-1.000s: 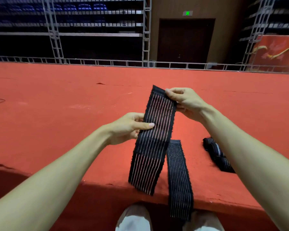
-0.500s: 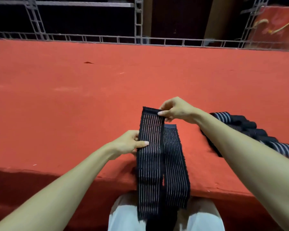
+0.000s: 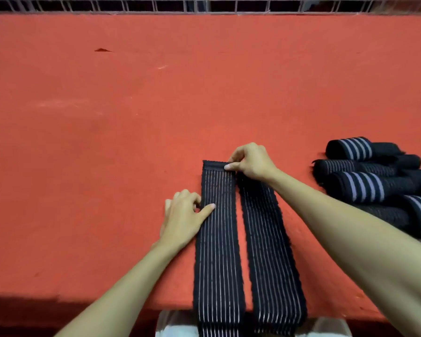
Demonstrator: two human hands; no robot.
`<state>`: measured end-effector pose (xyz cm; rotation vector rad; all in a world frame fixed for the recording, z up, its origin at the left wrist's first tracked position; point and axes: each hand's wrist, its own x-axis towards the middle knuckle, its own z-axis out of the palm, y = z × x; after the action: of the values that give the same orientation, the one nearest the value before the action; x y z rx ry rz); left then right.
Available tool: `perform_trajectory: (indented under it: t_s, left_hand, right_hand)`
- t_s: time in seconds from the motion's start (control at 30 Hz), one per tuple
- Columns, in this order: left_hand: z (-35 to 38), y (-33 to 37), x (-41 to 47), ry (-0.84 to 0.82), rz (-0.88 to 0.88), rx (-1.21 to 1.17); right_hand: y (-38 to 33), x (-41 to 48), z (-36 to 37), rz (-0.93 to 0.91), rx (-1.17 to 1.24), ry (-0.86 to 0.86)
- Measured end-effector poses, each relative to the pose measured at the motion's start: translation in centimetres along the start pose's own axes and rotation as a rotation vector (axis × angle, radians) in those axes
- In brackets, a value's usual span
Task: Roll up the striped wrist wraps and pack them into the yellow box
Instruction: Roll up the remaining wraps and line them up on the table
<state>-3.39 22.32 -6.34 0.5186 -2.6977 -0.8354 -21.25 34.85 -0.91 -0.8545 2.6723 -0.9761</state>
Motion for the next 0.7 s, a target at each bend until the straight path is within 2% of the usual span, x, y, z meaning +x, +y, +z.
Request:
perform_trajectory:
  t_s: [0.2,0.37,0.43,0.5,0.6,0.7]
  left_hand:
    - [0.6,0.3,-0.2,0.106,-0.017,0.020]
    - [-0.1,0.5,-0.6,0.119,0.045,-0.047]
    - [-0.2,1.5,-0.7,0.064,0.123,-0.058]
    - [0.1,3.4,-0.7,-0.068,0.190,-0.115]
    - [1.8,6.0,-0.7,-0.226,0.169,-0.116]
    - [4.0,7.3,-0.7,-0.126,0.080,-0.095]
  right_hand:
    - [0.7,1.2,2.7,0.041,-0.174,0.000]
    - [1.7,-0.2,-0.6,0.019,-0.109,0.108]
    - [2.8,-1.4,-2.1,0.054,-0.063,0.130]
    - [4.2,-2.9,-3.2,0.091,-0.024,0.142]
    - [6.7,-4.7,-3.0,0.133,0.056,0.149]
    - [9.0,-5.6,-2.2,0.175,0.179,0.184]
